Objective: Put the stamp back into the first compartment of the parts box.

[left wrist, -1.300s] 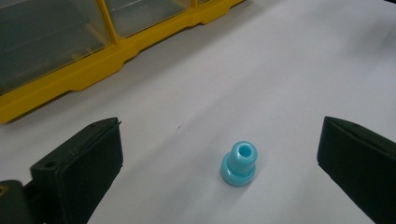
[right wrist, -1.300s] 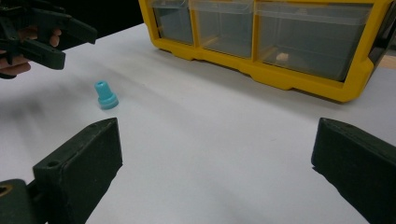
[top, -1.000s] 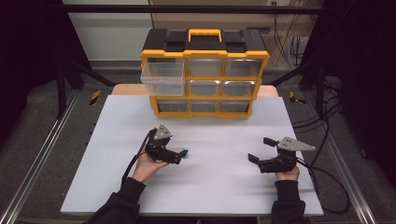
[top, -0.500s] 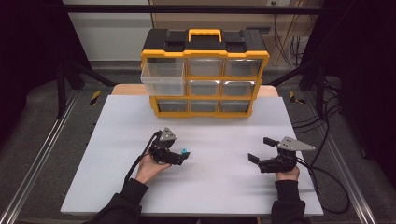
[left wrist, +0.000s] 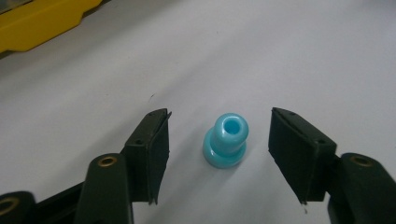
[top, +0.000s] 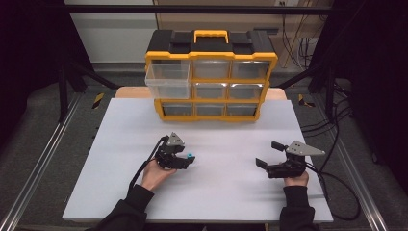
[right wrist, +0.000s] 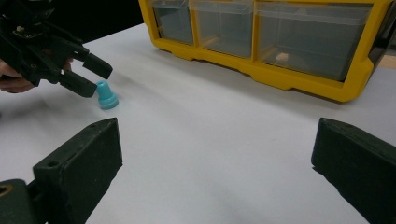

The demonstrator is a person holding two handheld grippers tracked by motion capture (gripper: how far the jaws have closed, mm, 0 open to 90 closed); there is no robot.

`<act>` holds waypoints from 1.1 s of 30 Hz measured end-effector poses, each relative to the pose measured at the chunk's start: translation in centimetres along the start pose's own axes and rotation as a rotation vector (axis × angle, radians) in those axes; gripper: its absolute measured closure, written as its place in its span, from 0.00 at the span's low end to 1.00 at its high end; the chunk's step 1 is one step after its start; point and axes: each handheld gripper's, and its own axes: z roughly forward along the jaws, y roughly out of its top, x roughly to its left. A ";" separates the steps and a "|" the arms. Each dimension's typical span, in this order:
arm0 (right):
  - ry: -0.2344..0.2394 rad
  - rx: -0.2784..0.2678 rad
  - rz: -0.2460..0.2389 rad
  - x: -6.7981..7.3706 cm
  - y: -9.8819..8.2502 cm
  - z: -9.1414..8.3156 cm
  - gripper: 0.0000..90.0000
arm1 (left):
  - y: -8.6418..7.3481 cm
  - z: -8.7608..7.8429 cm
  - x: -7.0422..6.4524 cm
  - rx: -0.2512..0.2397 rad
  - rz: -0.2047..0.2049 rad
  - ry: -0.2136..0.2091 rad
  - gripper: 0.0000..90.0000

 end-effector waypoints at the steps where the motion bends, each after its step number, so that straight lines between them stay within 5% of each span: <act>1: 0.000 0.000 -0.001 0.0 0.0 0.0 0.03 | 0.0 0.0 0.0 0.003 0.002 -0.003 0.46; 24: 0.000 -0.001 0.000 0.0 0.0 0.0 0.03 | 0.0 0.5 -0.3 0.018 -0.006 -0.019 0.78; 33: 0.001 -0.001 0.000 0.0 0.0 0.0 0.03 | 0.0 0.4 -0.2 0.019 -0.009 -0.014 0.80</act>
